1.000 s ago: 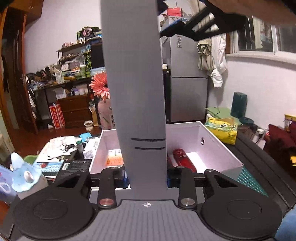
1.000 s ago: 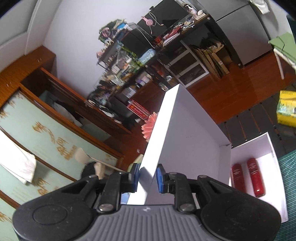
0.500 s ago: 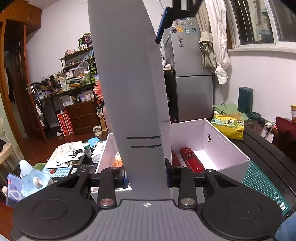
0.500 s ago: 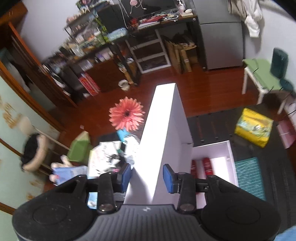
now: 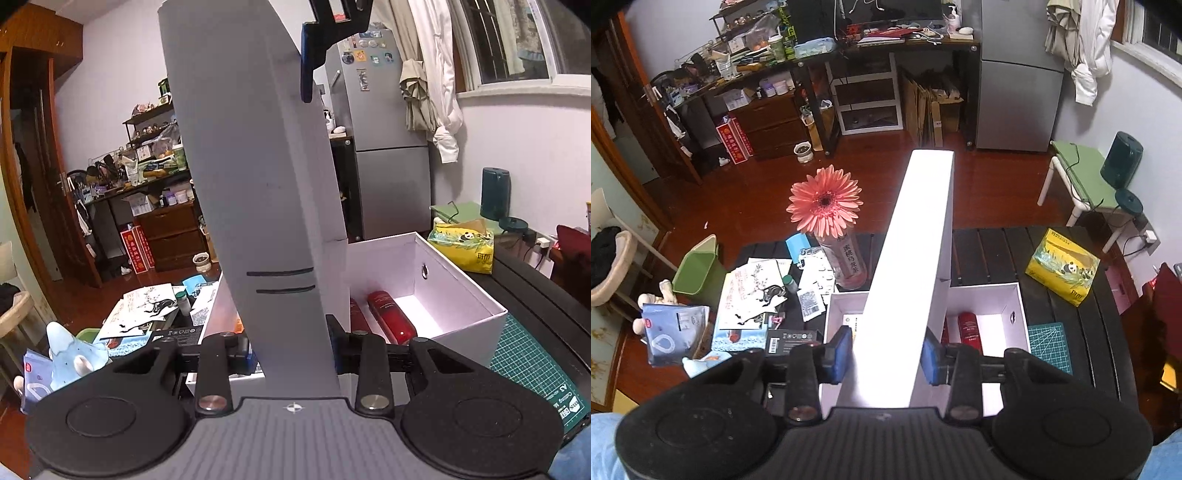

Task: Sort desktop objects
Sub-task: 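Rotate the white lid flat above the box opening with the right gripper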

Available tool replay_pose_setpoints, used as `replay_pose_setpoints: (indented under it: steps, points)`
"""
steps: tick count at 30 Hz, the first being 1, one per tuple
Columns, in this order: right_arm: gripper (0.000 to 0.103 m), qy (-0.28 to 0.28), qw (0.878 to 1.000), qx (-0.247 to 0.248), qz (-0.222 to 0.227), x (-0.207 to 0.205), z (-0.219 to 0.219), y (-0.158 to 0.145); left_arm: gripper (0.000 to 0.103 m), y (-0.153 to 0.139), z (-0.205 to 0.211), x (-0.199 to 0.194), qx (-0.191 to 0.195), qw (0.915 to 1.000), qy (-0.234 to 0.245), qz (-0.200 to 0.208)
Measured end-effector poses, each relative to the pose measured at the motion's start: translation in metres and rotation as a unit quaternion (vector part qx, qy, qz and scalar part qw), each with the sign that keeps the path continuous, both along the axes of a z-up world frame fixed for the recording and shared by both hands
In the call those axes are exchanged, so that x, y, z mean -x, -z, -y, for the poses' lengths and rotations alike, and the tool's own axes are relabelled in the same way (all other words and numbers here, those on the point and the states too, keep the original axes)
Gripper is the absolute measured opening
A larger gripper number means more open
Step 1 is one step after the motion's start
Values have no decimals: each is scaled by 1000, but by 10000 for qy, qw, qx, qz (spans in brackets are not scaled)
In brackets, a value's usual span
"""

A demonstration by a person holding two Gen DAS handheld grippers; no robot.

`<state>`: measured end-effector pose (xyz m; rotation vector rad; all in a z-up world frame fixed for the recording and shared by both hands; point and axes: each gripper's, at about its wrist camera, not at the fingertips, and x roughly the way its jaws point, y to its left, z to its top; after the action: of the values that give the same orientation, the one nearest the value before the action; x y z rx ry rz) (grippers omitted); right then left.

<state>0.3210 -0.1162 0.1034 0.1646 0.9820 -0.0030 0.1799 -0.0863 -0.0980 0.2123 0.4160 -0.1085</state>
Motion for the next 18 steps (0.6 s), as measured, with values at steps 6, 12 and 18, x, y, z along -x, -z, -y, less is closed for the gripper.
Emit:
replay_pose_setpoints:
  steps: [6, 12, 18]
  points:
    - [36, -236, 9996, 62, 151, 0, 3, 1, 36, 4, 3, -1, -136, 9998, 112, -131]
    - [36, -278, 9993, -136, 198, 1, 18, 1, 48, 5, 2, -1, -131, 9993, 268, -230]
    - [36, -331, 9982, -371, 349, 7, 41, 5, 58, 5, 2, 0, -99, 9986, 340, -391]
